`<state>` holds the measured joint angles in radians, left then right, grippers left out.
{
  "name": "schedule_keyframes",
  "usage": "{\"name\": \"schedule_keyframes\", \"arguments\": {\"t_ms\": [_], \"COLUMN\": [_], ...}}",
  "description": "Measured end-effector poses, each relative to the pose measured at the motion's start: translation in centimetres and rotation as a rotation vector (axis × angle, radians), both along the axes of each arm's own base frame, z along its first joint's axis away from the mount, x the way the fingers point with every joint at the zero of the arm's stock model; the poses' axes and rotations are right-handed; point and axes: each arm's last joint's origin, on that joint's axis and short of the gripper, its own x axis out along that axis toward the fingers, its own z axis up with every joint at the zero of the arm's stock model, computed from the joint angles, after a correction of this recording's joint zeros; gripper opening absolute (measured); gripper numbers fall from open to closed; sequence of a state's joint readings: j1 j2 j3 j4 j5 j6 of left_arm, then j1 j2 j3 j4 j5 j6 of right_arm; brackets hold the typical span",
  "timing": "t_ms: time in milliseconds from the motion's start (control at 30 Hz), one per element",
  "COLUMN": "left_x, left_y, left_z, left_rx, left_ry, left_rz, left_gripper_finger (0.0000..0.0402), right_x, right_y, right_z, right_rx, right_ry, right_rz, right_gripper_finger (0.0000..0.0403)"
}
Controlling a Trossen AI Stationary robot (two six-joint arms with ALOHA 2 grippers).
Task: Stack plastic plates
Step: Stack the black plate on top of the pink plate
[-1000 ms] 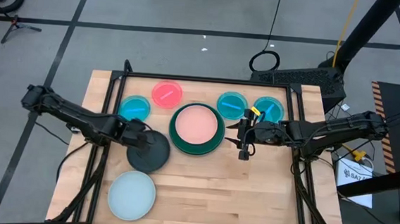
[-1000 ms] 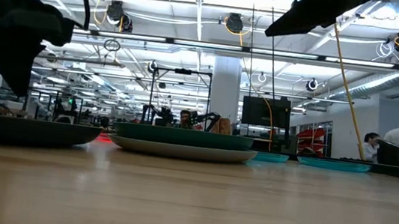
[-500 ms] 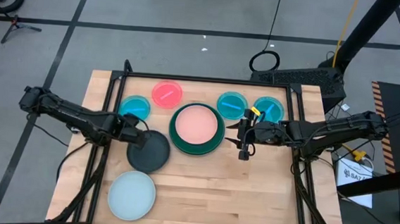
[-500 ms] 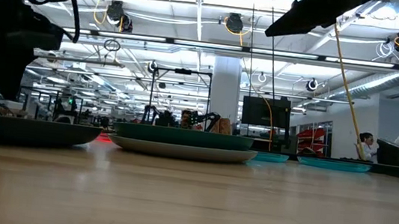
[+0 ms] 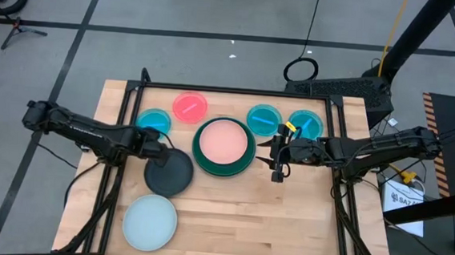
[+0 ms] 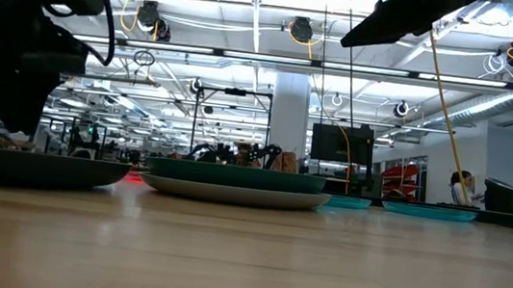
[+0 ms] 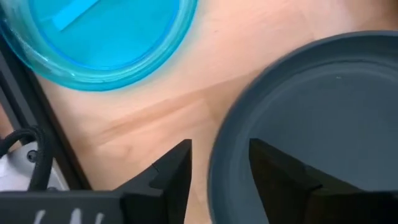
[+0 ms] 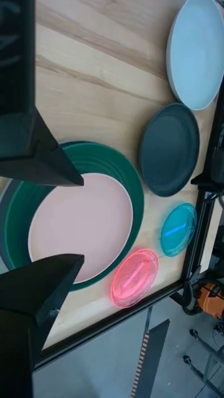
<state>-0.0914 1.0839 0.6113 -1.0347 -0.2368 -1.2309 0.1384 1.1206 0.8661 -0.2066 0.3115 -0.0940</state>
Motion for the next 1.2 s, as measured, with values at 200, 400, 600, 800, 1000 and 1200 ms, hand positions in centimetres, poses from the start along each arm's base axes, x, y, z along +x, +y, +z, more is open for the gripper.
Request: {"name": "schedule_keyframes", "arguments": {"t_ms": [200, 400, 600, 800, 1000, 1200], "left_x": [0.4, 1.1, 1.5, 1.8, 2.4, 2.7], "left_y": [0.7, 1.1, 1.5, 1.8, 1.7, 1.7], "left_z": [-0.7, -1.2, -1.6, -2.3, -2.8, -3.3], "left_rx": [0.007, -0.010, -0.025, -0.043, -0.074, -0.079], "left_ry": [0.072, 0.068, 0.086, 0.127, 0.121, 0.148], "left_rz": [-0.011, -0.039, -0.050, -0.072, -0.113, -0.122], "left_gripper_finger": [0.0170, 0.0170, 0.0170, 0.0170, 0.0170, 0.0170], "right_x": [0.0, 0.0, 0.0, 0.0, 0.0, 0.0], "right_y": [0.0, 0.0, 0.0, 0.0, 0.0, 0.0], "right_z": [0.0, 0.0, -0.1, -0.1, -0.1, -0.1], "right_rx": [0.000, -0.001, -0.001, -0.001, -0.001, -0.001], "right_ry": [0.000, 0.004, 0.008, 0.009, 0.008, 0.009], "right_rz": [0.000, 0.000, 0.000, 0.000, 0.000, 0.000], "right_gripper_finger": [0.0180, 0.0180, 0.0180, 0.0180, 0.0180, 0.0180]}}
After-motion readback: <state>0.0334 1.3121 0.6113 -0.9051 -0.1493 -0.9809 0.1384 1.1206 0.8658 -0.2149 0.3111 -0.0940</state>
